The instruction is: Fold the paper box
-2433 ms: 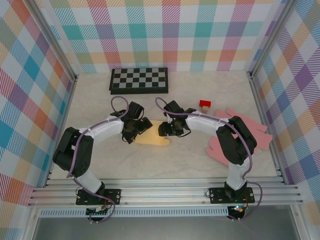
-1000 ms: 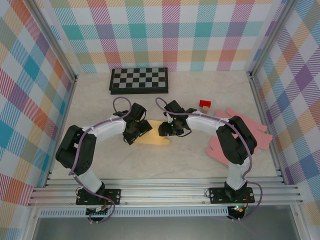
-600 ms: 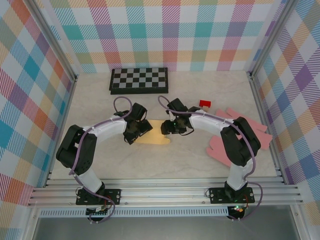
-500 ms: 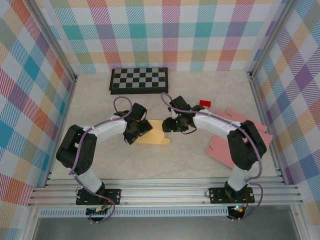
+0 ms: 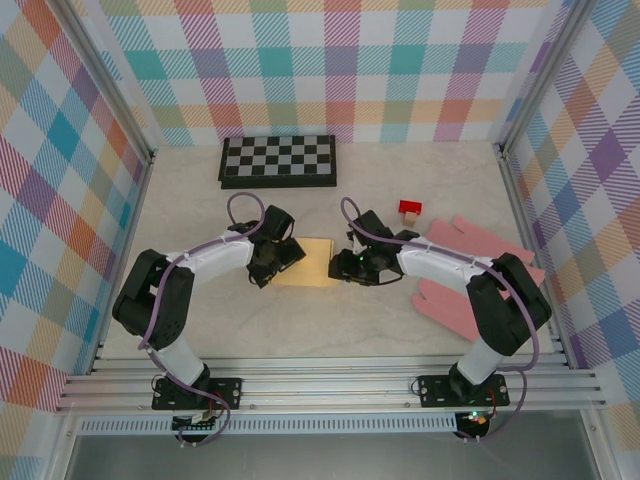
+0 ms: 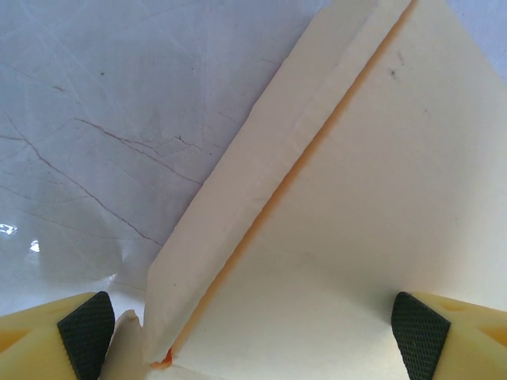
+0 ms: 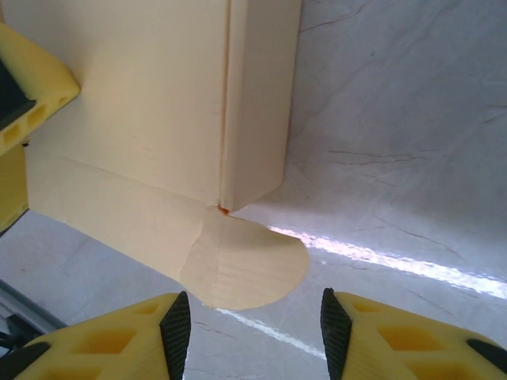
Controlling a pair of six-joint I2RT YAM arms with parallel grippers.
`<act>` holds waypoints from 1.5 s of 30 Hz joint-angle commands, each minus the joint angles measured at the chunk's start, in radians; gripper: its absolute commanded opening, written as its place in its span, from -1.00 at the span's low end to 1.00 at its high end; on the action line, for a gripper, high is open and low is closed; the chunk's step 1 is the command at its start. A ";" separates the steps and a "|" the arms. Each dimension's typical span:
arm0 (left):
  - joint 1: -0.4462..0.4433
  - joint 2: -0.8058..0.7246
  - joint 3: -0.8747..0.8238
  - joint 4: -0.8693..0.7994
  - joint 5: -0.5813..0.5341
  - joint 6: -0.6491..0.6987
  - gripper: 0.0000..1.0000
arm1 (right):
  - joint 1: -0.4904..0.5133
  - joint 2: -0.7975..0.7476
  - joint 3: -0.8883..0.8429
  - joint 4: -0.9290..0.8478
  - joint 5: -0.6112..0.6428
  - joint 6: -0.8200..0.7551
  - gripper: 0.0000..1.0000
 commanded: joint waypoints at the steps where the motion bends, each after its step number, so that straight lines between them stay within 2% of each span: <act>1: -0.009 0.023 -0.022 -0.026 -0.038 -0.005 0.85 | 0.016 0.027 0.001 0.087 -0.060 0.071 -0.04; 11: -0.009 0.019 -0.022 -0.028 -0.042 -0.003 0.85 | 0.048 0.089 0.031 0.100 -0.037 0.064 -0.08; 15: -0.009 0.021 -0.023 -0.028 -0.040 -0.003 0.85 | 0.048 0.107 0.041 0.105 -0.020 0.046 -0.22; 21: -0.009 0.022 -0.024 -0.028 -0.043 -0.002 0.85 | 0.050 0.115 0.046 0.095 0.009 0.021 -0.26; 26: -0.009 0.027 -0.020 -0.028 -0.042 -0.002 0.85 | 0.050 0.129 0.042 0.108 -0.002 0.004 -0.39; 40: -0.009 0.030 -0.019 -0.035 -0.047 -0.001 0.85 | 0.050 0.155 0.043 0.150 -0.043 -0.027 -0.42; 45: -0.010 0.032 -0.018 -0.036 -0.047 0.001 0.85 | 0.050 0.147 0.049 0.129 0.000 -0.069 -0.41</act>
